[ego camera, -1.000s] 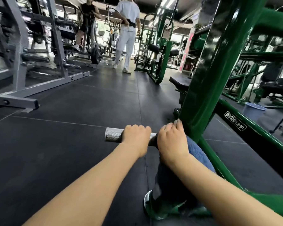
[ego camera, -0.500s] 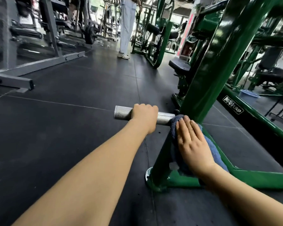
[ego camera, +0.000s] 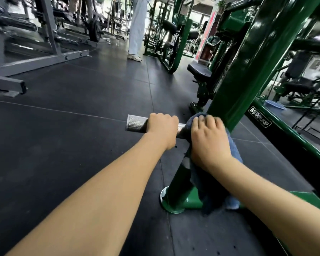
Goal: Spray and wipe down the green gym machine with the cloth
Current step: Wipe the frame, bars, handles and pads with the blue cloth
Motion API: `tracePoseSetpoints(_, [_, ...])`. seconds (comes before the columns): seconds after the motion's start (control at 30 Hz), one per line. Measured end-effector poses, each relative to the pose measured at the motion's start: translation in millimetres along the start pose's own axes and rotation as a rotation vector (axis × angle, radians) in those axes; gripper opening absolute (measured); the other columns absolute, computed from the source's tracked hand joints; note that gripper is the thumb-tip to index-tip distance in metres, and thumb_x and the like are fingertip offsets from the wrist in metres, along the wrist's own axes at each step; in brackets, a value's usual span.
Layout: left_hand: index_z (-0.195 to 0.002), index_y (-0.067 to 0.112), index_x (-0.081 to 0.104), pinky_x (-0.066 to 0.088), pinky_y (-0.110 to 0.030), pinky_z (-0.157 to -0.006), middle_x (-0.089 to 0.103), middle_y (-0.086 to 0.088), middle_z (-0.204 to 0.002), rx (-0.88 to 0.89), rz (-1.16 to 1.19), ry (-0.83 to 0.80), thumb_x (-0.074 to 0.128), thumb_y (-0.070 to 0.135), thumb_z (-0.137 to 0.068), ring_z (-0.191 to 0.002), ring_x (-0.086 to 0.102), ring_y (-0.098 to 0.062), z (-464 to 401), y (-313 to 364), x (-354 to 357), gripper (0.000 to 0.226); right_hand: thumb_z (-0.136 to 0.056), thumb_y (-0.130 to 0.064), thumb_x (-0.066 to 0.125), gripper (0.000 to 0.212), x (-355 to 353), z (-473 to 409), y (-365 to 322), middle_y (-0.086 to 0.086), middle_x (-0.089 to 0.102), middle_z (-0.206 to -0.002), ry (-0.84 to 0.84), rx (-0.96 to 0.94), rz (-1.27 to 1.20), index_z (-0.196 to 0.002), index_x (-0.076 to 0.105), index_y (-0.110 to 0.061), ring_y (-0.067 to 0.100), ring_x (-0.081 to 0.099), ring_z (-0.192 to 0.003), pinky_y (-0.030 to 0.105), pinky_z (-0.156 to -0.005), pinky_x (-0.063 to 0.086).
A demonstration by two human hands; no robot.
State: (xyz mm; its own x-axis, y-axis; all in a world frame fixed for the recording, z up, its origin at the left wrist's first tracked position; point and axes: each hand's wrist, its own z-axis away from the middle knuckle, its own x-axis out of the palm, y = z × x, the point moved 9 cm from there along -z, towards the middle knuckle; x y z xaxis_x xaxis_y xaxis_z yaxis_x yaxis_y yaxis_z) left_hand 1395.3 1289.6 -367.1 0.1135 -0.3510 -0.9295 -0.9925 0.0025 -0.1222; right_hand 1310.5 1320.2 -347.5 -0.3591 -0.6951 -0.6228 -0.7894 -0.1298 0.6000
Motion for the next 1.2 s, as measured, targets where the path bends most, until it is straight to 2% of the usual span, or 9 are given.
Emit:
tracePoseSetpoints(0.2, [-0.120,0.015,0.046,0.038,-0.035,-0.088,0.057,-0.006,-0.121,0.009,0.025,-0.024,0.064,0.022,-0.081,-0.113,0.055,-0.026,1.4,-0.4,1.1,0.043,-0.087,-0.006,0.036,0.046,41.7,70.7,-15.4,0.032,0.056,-0.124,-0.005,-0.121,-0.037,-0.125,0.055,0.013,0.042,0.052,-0.108,0.048,-0.095,0.033])
tracePoseSetpoints(0.3, [-0.118,0.016,0.047,0.037,-0.034,-0.085,0.058,-0.005,-0.119,-0.003,0.022,-0.001,0.063,0.022,-0.081,-0.111,0.056,-0.025,1.2,-1.5,-0.9,0.041,-0.091,-0.008,0.029,0.046,62.9,99.1,-20.6,0.025,0.062,-0.122,0.003,-0.308,-0.067,-0.124,0.056,0.010,0.041,0.056,-0.109,0.048,-0.098,0.032])
tracePoseSetpoints(0.43, [-0.116,0.017,0.047,0.031,-0.033,-0.077,0.059,-0.004,-0.117,-0.015,0.031,0.015,0.062,0.022,-0.081,-0.109,0.056,-0.025,-0.7,-0.4,-0.4,0.039,-0.089,-0.008,0.029,0.048,44.6,90.5,-30.7,0.020,0.062,-0.124,0.130,-0.370,-0.148,-0.127,0.054,0.009,0.037,0.050,-0.113,0.046,-0.097,0.033])
tracePoseSetpoints(0.57, [-0.114,0.017,0.047,0.029,-0.032,-0.076,0.059,-0.004,-0.116,-0.013,0.026,0.033,0.061,0.025,-0.082,-0.109,0.057,-0.025,1.1,-0.8,-3.3,0.036,-0.075,-0.014,0.044,0.041,42.1,48.5,-57.2,0.020,0.069,-0.097,0.036,-0.417,0.018,-0.096,0.074,0.004,0.036,0.060,-0.098,0.041,-0.089,0.037])
tracePoseSetpoints(0.7, [-0.114,0.017,0.047,0.030,-0.032,-0.076,0.060,-0.004,-0.117,-0.003,0.025,0.004,0.061,0.023,-0.081,-0.109,0.058,-0.026,2.0,-0.5,-1.7,0.037,-0.061,-0.015,0.056,0.020,48.5,42.7,-63.6,0.014,0.062,-0.065,-0.072,-0.492,0.118,-0.066,0.072,-0.004,0.031,0.053,-0.077,0.038,-0.071,0.034])
tracePoseSetpoints(0.87, [-0.114,0.016,0.047,0.031,-0.032,-0.076,0.060,-0.004,-0.115,-0.005,0.021,0.006,0.061,0.024,-0.082,-0.107,0.058,-0.025,2.6,-1.5,-2.5,0.036,-0.072,-0.010,0.039,0.027,5.7,61.0,-23.1,0.009,0.060,-0.069,0.152,-0.448,-0.083,-0.066,0.066,-0.008,0.030,0.055,-0.080,0.038,-0.065,0.040])
tracePoseSetpoints(1.0, [-0.108,0.017,0.047,0.031,-0.031,-0.075,0.060,-0.002,-0.109,-0.021,0.030,0.028,0.061,0.023,-0.080,-0.101,0.058,-0.023,2.3,-0.3,-1.9,0.032,-0.074,-0.011,0.040,0.034,-28.6,31.3,35.5,0.017,0.066,-0.089,0.289,-0.169,-0.125,-0.088,0.067,0.004,0.036,0.059,-0.087,0.040,-0.074,0.038])
tracePoseSetpoints(1.13, [-0.110,0.017,0.047,0.031,-0.032,-0.075,0.059,-0.002,-0.111,-0.025,0.022,0.035,0.062,0.023,-0.081,-0.104,0.058,-0.024,2.4,-0.4,-1.7,0.033,-0.063,-0.013,0.059,0.012,-16.5,-11.8,17.3,0.008,0.062,-0.074,0.022,-0.128,-0.032,-0.075,0.059,-0.010,0.030,0.054,-0.079,0.035,-0.070,0.036])
tracePoseSetpoints(1.2, [-0.114,0.017,0.047,0.031,-0.032,-0.076,0.059,-0.003,-0.114,-0.008,0.016,0.023,0.063,0.023,-0.082,-0.107,0.057,-0.024,0.7,0.2,-0.5,0.037,-0.074,-0.023,0.061,0.011,-2.6,-30.2,1.6,0.004,0.062,-0.082,-0.166,-0.165,-0.034,-0.082,0.055,-0.017,0.028,0.053,-0.089,0.033,-0.075,0.034])
